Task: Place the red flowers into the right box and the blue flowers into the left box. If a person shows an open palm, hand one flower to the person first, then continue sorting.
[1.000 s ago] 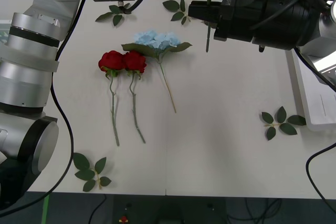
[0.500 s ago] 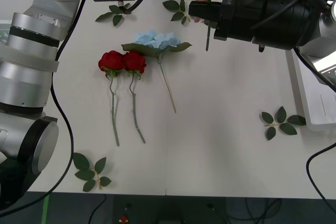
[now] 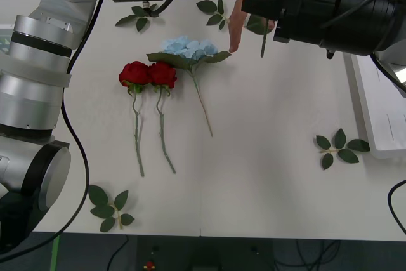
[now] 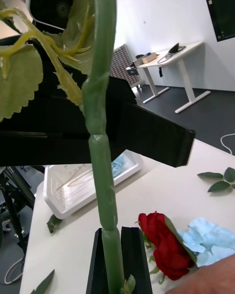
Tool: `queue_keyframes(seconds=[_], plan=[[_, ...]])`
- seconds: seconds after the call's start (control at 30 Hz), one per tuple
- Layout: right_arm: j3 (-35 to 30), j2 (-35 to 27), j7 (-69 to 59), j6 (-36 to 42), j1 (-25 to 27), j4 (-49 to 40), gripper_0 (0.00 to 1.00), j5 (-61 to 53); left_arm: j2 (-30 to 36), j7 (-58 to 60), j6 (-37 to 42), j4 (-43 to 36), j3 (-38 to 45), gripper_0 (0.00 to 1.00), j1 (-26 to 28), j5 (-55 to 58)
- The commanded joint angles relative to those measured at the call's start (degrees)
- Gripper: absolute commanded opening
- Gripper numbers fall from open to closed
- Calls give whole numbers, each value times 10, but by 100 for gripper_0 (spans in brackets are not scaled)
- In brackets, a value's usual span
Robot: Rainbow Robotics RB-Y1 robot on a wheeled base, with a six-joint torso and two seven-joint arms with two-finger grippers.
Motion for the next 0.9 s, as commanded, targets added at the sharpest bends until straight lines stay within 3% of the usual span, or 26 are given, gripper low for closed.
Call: queue_keyframes(seconds=[0.03,0.23,0.53,0.9], plan=[[-16,-28,1,2,-11,-7,0,-10,-1,-45,-6,-20,-8,100,1,5],[-18,-36,12,-16,-1,-12,0,-15,-1,-45,-6,-20,-8,100,1,5],[-18,-52,30,-206,52,-84,0,40,-4,-45,-3,-12,-13,100,12,5],[-19,-60,41,-316,57,-70,0,170,51,-36,7,2,-12,100,-4,49]])
